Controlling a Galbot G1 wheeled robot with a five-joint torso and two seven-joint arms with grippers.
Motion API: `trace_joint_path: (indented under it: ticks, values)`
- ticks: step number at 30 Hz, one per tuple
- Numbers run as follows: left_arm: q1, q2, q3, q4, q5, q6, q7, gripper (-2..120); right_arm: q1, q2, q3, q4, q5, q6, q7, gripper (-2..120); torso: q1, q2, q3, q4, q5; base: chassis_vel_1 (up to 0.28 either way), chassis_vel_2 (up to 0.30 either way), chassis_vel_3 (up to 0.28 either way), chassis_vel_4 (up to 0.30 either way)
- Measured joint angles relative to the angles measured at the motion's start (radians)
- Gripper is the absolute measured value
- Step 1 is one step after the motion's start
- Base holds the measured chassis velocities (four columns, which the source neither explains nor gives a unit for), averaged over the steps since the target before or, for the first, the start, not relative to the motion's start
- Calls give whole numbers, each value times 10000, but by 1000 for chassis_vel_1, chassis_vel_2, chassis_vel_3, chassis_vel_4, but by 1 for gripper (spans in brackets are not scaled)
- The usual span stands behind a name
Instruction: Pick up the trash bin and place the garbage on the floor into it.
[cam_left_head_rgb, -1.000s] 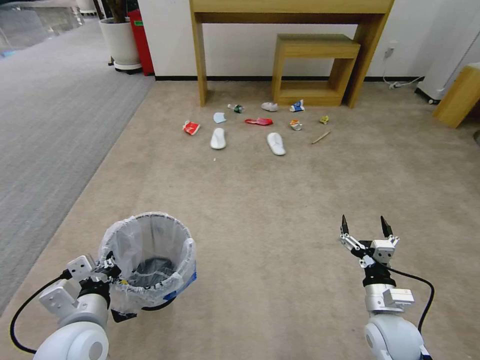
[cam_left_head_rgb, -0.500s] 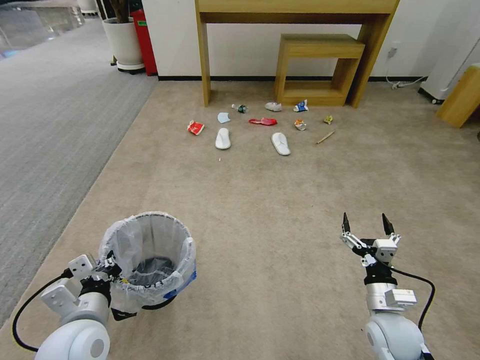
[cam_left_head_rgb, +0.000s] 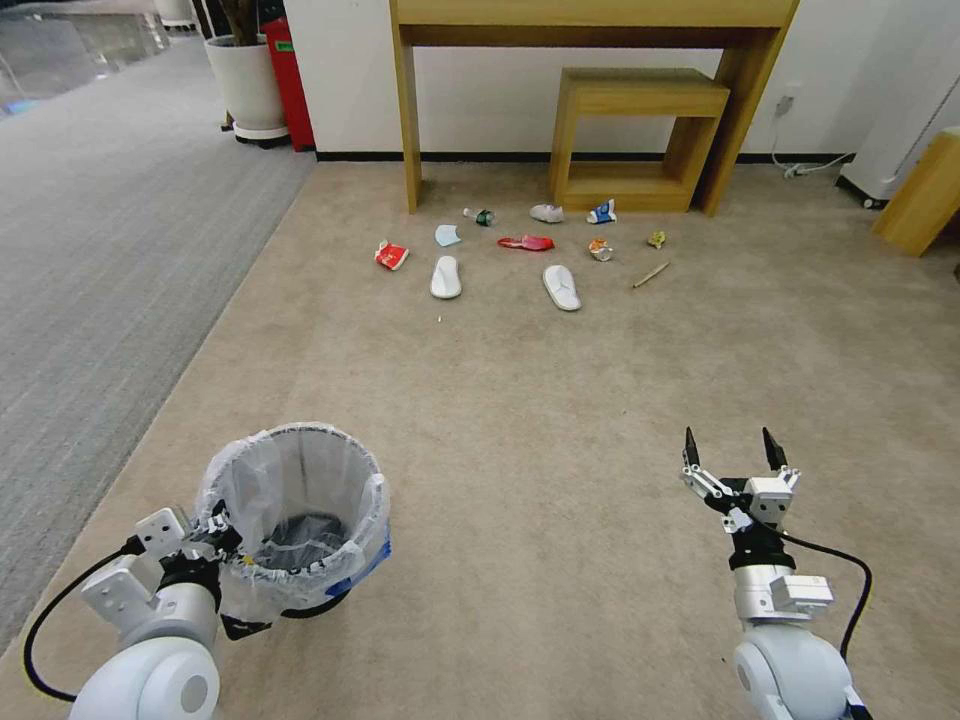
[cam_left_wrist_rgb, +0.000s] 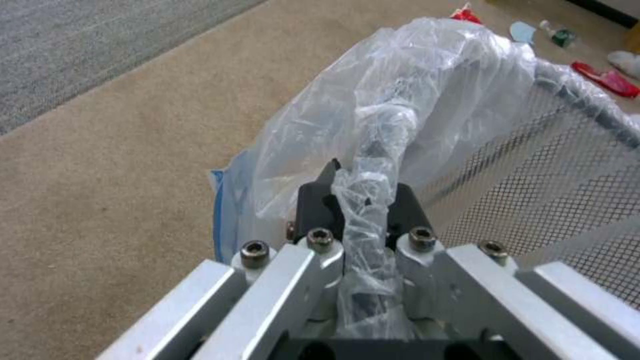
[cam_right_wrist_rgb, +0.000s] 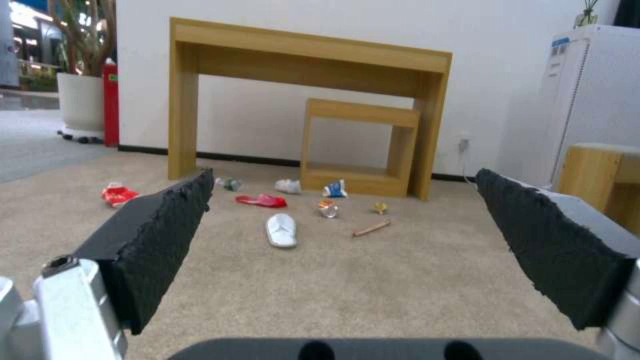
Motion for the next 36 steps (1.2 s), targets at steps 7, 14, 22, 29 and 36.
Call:
trace_joint_path:
  ticks: [7, 14, 22, 29, 36]
  values:
    - [-5, -9, 19, 8, 23, -11, 1, 3, -12, -11, 35, 1, -1, 6, -9, 100, 0, 0, -1, 0, -1, -29, 12, 19, -19]
    - [19, -13, 28, -18, 40, -22, 5, 3, -42, 12, 51, 25, -12, 12, -7, 100, 0, 0, 0, 0, 0, -129, 135, 131, -129]
    - [56, -13, 27, -62, 65, -69, 21, 3, -71, 78, 26, 67, -72, 29, 0, 100, 1, 0, 2, 1, 1, -228, 244, 232, -249]
    - [62, -31, 32, -64, 129, -120, 50, 3, -69, 68, 25, 70, -74, 49, 0, 100, 1, 0, 1, -2, 0, -221, 231, 218, -227]
    - [71, -37, 17, -68, 153, -149, 58, 3, -63, 64, -6, 72, -74, 80, -1, 100, 1, 0, 1, -2, 0, -188, 181, 195, -175]
